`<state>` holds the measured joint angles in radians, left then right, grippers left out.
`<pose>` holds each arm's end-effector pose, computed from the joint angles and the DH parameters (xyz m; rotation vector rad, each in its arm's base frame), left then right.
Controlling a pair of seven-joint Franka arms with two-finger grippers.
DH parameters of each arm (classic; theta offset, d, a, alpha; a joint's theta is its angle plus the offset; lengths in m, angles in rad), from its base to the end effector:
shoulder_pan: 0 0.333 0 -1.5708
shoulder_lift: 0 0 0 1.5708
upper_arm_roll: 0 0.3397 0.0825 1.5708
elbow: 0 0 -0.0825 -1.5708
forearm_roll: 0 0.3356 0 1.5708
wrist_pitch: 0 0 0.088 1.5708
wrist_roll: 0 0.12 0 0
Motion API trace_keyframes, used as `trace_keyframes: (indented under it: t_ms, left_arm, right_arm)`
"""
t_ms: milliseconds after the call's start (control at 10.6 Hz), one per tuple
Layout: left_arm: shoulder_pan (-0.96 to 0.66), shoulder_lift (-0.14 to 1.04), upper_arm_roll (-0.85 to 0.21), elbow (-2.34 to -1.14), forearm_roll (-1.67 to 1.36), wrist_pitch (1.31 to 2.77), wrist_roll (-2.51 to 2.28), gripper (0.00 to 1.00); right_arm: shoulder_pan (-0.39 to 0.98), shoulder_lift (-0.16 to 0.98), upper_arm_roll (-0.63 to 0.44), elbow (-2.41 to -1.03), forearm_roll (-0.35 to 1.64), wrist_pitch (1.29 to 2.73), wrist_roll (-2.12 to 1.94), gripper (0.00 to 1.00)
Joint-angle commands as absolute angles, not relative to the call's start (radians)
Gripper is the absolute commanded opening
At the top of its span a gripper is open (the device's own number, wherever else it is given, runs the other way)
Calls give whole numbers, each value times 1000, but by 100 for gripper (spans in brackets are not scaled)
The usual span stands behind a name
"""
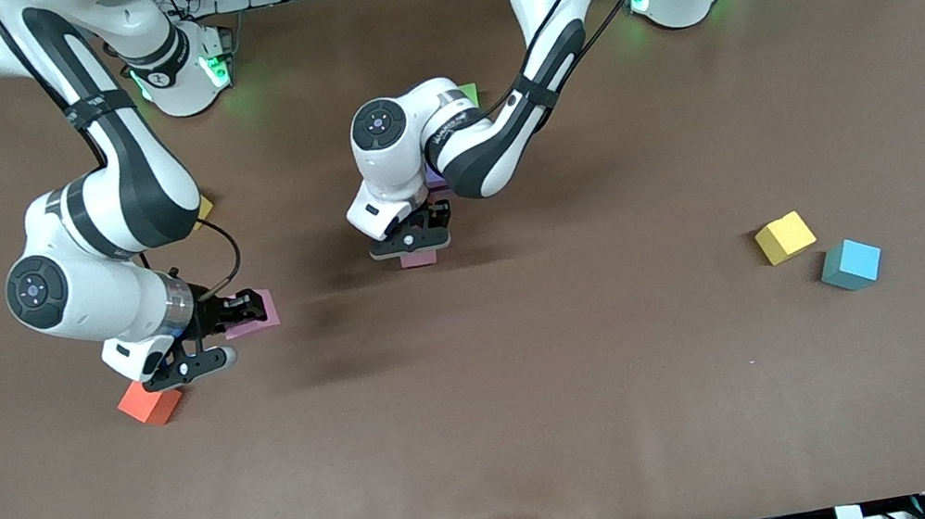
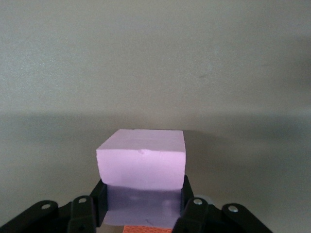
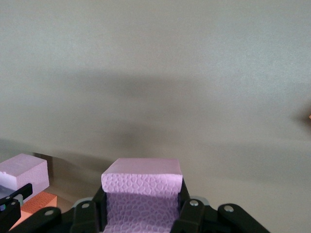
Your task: Form number 2 with 11 blocks
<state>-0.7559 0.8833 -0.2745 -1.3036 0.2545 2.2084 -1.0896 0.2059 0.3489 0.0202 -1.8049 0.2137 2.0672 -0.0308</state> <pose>0.4301 -0.5892 0.2544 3.0928 0.0228 0.0413 0.5794 0.1460 0.3823 -2.9489 -0.2152 0.1552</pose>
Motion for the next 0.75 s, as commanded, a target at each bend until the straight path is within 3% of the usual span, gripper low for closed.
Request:
trace_keyframes:
  t_ms: [0, 94, 377, 565, 659]
  left_arm:
    - [-770, 893, -261, -1284, 241, 2209, -1068, 47]
    - [-772, 893, -261, -1284, 239, 2209, -1068, 48]
    - [-773, 896, -262, -1284, 239, 2209, -1068, 48]
    - [-779, 903, -262, -1282, 239, 2209, -1066, 48]
    - [-784, 904, -262, -1284, 239, 2209, -1066, 48]
  right_arm:
    - [285, 362, -42, -1781, 193, 2052, 0, 8]
    - [329, 364, -96, -1781, 196, 2051, 0, 8]
    - [275, 364, -69, -1781, 196, 2051, -8, 8]
    - [75, 364, 148, -1779, 180, 2048, -6, 8]
    - [69, 367, 159, -1781, 167, 2048, -6, 8]
